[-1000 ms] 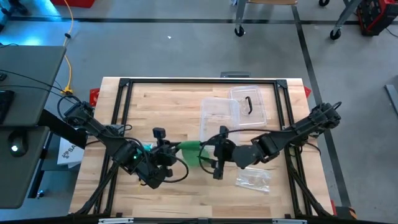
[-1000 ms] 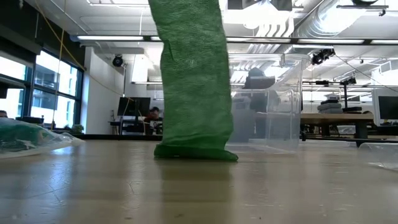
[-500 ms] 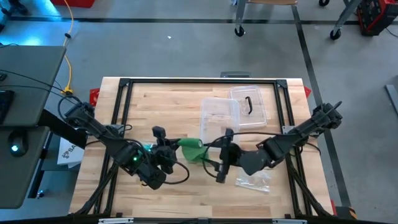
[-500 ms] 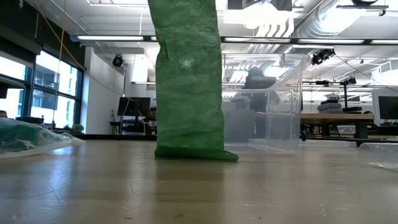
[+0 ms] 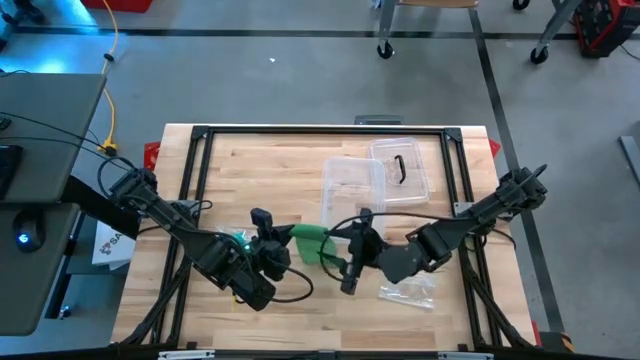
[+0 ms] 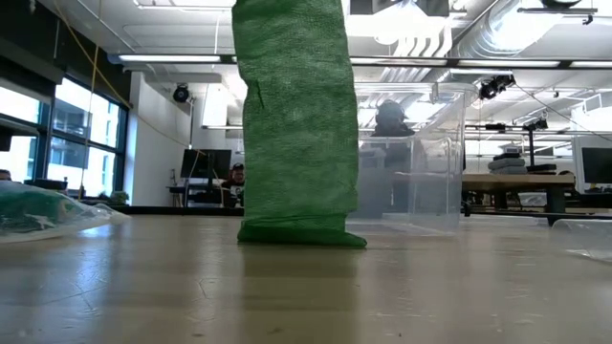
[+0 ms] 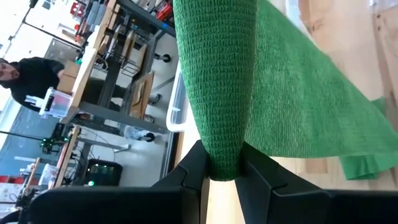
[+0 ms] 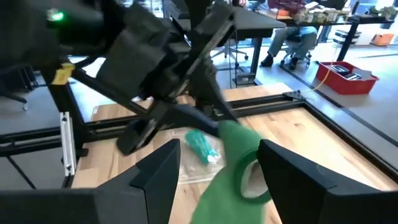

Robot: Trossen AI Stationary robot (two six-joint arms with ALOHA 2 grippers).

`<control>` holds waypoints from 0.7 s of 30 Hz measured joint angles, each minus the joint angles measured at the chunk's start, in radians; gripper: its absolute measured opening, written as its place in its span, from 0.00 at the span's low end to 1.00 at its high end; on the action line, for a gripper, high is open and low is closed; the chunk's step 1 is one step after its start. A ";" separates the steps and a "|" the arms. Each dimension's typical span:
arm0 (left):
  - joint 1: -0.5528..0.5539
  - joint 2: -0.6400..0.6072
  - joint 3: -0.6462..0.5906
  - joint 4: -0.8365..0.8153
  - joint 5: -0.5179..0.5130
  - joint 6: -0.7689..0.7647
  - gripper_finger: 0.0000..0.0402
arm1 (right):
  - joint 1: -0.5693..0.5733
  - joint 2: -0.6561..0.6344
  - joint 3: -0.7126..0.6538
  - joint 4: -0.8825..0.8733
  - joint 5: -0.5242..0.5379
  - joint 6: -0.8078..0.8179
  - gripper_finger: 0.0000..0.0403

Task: Roll bandage
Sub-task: Roll the green bandage

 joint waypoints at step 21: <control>-0.002 -0.001 -0.002 0.001 -0.009 0.032 0.13 | 0.016 0.049 0.000 -0.006 0.172 0.063 0.53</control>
